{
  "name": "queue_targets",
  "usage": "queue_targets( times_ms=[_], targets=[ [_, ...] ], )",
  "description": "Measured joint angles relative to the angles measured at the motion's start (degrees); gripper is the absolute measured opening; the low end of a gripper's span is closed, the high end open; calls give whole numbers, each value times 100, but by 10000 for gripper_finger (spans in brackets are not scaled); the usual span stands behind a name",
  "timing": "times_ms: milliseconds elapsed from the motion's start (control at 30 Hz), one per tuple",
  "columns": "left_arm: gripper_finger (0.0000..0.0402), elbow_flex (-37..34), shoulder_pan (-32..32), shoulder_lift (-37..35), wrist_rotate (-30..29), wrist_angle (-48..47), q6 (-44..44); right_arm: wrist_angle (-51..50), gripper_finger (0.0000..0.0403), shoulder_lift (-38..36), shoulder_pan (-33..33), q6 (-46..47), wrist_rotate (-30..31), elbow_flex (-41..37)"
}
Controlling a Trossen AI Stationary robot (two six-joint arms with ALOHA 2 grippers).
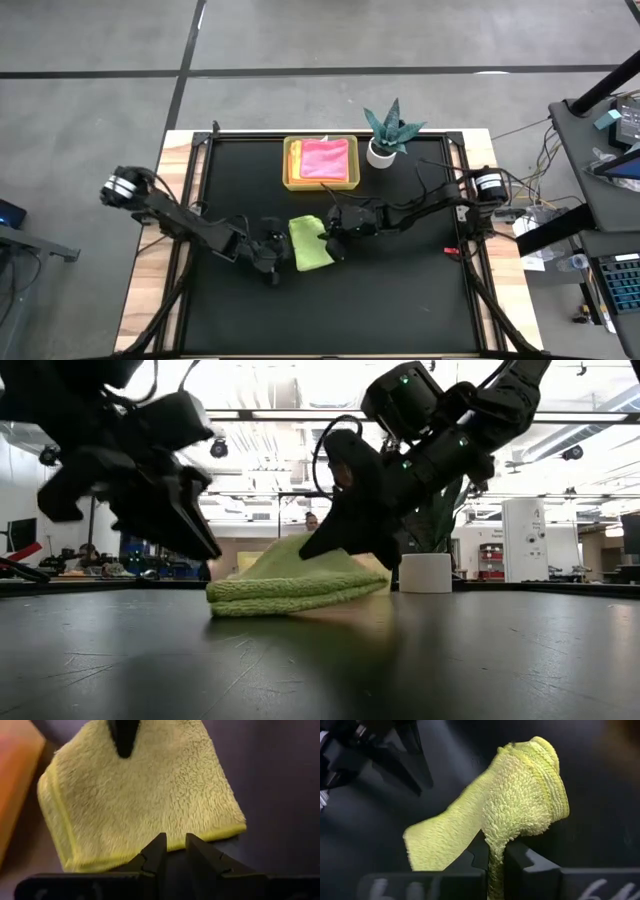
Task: Fold microfiber towels
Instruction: Put the green microfiber cloth into the yellow bin
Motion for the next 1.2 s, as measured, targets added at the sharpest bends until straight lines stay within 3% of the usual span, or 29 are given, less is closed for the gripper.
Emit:
queue_targets(
  times_ms=[233,600,767,967,1200],
  targets=[
    [58,-12,6,-1042,-360,-1277,79,-394,13,-323,-229,-285,-4,278],
    [58,-18,9,-3034,-1780,-1564,1217,-2623,13,-344,-1090,-1715,-47,2817],
    [58,-42,10,-3554,-1904,-1564,1202,-2991,13,-344,-1685,-1865,-411,3610],
    [58,-60,0,-3493,-1893,-1576,1202,-3026,13,-340,-2362,-1706,-406,3569],
    [58,-63,8,-3164,-2003,-1572,1252,-2675,13,-334,-2878,-1322,-408,2778]
  ],
)
